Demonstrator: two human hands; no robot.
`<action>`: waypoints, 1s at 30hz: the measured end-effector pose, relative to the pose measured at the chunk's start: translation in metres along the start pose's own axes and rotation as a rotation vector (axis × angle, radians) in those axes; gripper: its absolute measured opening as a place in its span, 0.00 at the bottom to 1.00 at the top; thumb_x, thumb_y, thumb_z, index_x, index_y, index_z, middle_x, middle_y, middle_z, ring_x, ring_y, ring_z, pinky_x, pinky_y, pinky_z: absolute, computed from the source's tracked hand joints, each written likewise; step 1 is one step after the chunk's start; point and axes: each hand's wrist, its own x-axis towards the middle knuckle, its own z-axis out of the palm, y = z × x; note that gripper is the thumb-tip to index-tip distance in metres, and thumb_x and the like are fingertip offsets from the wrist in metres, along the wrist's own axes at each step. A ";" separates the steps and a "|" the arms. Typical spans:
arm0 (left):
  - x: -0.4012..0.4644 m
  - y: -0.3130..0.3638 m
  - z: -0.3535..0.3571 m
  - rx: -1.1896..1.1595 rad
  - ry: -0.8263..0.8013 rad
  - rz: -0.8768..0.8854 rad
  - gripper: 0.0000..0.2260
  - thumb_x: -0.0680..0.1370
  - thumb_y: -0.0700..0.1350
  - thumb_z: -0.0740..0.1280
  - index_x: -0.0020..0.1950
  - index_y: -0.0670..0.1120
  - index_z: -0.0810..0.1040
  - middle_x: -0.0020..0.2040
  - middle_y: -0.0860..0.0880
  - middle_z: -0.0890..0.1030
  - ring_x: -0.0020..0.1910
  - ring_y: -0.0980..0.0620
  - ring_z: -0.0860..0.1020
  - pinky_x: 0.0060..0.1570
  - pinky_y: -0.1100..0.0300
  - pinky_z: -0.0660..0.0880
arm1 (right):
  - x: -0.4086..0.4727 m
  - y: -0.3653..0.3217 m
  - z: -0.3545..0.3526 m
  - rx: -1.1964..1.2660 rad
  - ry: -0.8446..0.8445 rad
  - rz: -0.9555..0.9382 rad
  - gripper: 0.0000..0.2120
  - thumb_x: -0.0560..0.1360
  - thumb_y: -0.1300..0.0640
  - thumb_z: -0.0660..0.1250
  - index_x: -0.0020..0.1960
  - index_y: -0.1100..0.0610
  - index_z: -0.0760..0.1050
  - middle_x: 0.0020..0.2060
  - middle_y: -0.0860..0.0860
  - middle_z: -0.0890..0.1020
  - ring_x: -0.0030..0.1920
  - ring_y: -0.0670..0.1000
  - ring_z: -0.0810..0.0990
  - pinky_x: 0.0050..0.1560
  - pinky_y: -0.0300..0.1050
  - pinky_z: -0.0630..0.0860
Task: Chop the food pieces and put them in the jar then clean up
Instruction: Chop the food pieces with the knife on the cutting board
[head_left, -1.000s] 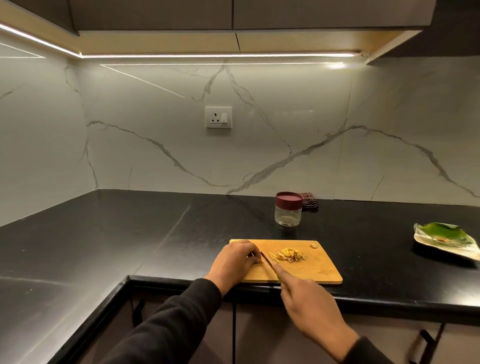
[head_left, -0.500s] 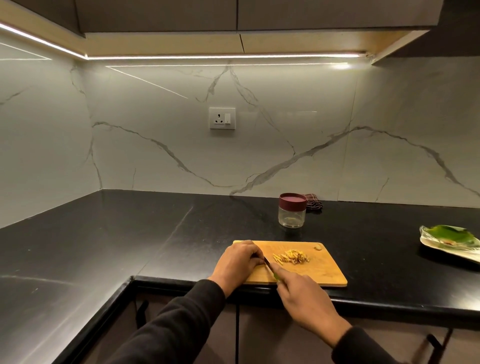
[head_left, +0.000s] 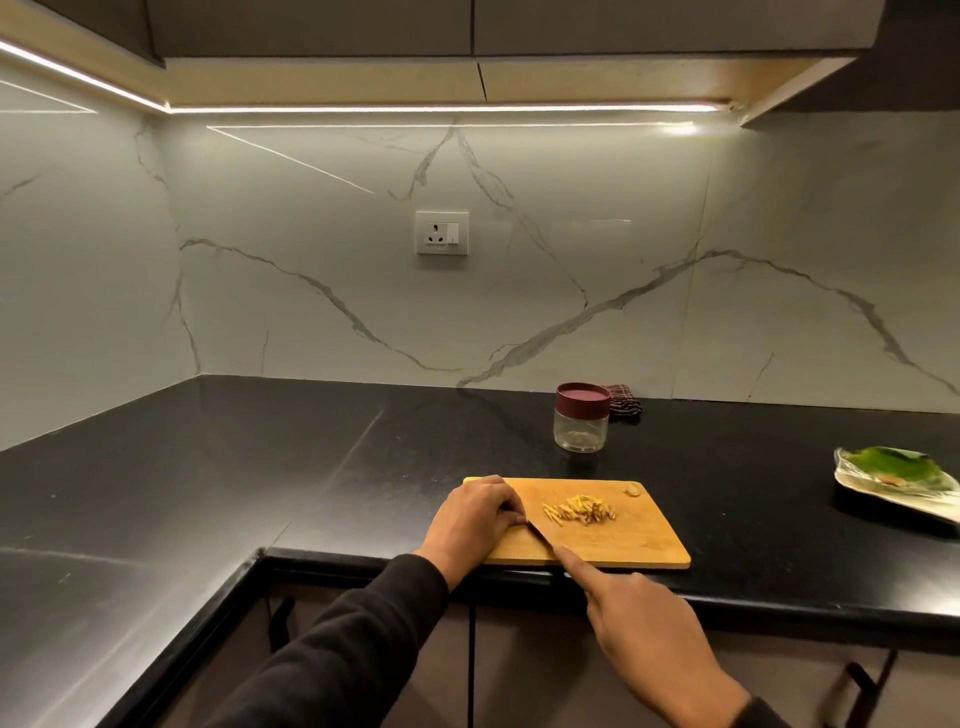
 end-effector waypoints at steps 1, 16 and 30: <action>0.000 0.000 0.000 -0.002 0.000 0.001 0.04 0.79 0.47 0.71 0.52 0.50 0.84 0.52 0.54 0.81 0.47 0.60 0.77 0.51 0.69 0.74 | -0.001 0.002 -0.001 -0.034 0.003 0.003 0.29 0.86 0.53 0.52 0.78 0.31 0.43 0.43 0.46 0.74 0.40 0.46 0.73 0.41 0.42 0.70; -0.001 0.001 -0.004 0.131 -0.088 0.181 0.15 0.82 0.41 0.66 0.59 0.60 0.83 0.62 0.57 0.75 0.58 0.59 0.70 0.52 0.67 0.74 | 0.002 0.005 0.005 -0.116 -0.029 -0.018 0.31 0.85 0.55 0.53 0.79 0.32 0.42 0.52 0.48 0.79 0.48 0.49 0.78 0.43 0.43 0.69; 0.000 -0.008 0.007 0.080 0.022 0.050 0.12 0.83 0.39 0.60 0.62 0.52 0.73 0.61 0.54 0.76 0.58 0.57 0.73 0.63 0.60 0.73 | 0.001 -0.001 0.003 0.047 0.031 0.012 0.27 0.86 0.47 0.50 0.79 0.32 0.41 0.35 0.46 0.72 0.34 0.45 0.72 0.31 0.37 0.65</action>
